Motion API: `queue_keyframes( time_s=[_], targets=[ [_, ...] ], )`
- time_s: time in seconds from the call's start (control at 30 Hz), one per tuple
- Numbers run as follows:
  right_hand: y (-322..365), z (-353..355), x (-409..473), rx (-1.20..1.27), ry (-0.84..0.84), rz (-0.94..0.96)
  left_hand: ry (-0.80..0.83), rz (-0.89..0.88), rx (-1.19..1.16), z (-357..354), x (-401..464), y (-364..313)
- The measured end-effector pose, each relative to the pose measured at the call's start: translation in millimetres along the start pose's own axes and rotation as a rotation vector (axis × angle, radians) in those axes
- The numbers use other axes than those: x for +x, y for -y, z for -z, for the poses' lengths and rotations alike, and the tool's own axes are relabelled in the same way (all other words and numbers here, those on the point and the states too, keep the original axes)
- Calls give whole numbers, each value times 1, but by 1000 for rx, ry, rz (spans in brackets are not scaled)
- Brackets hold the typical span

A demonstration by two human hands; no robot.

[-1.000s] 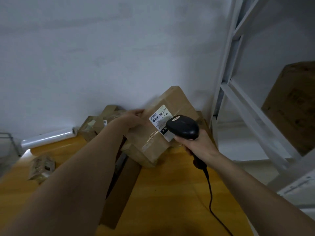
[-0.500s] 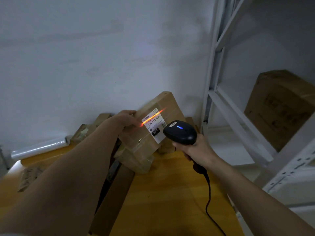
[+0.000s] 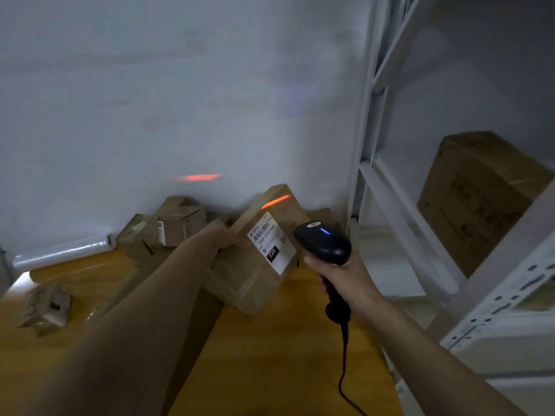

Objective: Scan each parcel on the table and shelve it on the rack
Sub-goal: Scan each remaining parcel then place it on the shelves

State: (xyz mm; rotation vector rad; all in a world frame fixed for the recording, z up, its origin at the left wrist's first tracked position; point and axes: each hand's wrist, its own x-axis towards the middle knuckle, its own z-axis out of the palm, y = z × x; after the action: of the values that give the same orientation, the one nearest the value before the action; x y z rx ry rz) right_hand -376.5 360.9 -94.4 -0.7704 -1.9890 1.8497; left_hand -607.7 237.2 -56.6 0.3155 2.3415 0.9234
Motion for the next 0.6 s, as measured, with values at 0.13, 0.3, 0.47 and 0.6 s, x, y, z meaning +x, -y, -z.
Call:
queue_keyframes(
  time_s=[0.13,0.3,0.47,0.6],
  targets=[
    [-10,-1,-9,95,13,-111,-10,89,19,-25,-18,25],
    [-18,-4,-43,136,3,-173,28,53,291,-43,-50,50],
    [-23,-4,-93,39,-69,-198,225,-90,697,-48,-96,58],
    [-29,-9,-145,63,-183,-222,426,-110,786,-58,-132,77]
  ],
)
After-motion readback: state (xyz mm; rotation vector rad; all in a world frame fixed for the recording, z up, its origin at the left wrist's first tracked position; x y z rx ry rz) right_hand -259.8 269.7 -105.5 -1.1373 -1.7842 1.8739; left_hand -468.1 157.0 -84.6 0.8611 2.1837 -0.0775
